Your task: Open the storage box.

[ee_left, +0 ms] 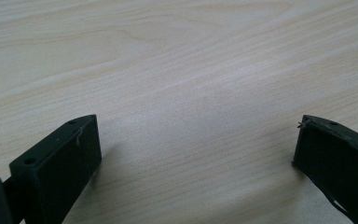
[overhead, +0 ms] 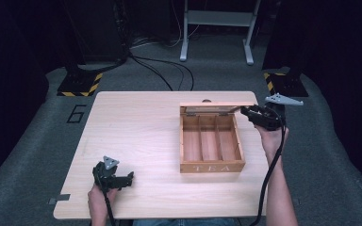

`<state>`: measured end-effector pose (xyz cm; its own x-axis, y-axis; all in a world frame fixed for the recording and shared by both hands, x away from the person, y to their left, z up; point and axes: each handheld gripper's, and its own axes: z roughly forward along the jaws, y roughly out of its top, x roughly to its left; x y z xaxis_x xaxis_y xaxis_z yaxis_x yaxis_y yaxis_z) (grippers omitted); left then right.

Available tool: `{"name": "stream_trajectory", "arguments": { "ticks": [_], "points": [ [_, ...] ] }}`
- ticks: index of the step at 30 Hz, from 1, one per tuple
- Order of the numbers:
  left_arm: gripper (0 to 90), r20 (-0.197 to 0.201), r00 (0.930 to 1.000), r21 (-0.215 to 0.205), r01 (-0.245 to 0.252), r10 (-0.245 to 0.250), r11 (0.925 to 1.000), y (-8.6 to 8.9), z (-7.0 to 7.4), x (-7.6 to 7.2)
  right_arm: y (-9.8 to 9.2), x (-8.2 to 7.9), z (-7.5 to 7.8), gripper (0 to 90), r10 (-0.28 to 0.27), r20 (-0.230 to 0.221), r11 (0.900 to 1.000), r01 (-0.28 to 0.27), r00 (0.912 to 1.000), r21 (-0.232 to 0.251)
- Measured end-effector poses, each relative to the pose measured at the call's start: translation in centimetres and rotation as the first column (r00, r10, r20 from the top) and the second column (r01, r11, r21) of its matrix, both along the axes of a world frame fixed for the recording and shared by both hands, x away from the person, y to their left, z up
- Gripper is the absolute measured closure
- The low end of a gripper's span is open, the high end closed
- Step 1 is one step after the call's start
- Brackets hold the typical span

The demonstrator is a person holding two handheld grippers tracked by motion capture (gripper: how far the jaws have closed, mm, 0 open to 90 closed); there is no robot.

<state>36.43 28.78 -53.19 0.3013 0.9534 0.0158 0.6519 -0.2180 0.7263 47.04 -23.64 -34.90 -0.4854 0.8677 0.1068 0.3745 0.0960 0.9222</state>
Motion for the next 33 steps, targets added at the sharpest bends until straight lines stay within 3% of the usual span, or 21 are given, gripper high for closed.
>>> {"name": "stream_trajectory", "arguments": {
  "ticks": [33],
  "points": [
    [0.4,-0.004,1.0,-0.003,0.0,0.0,1.0,0.03,0.0,0.02,0.09,-0.07,0.05,58.3,-0.002,0.005,1.0,0.002,1.0,-0.014]
  ]
}}
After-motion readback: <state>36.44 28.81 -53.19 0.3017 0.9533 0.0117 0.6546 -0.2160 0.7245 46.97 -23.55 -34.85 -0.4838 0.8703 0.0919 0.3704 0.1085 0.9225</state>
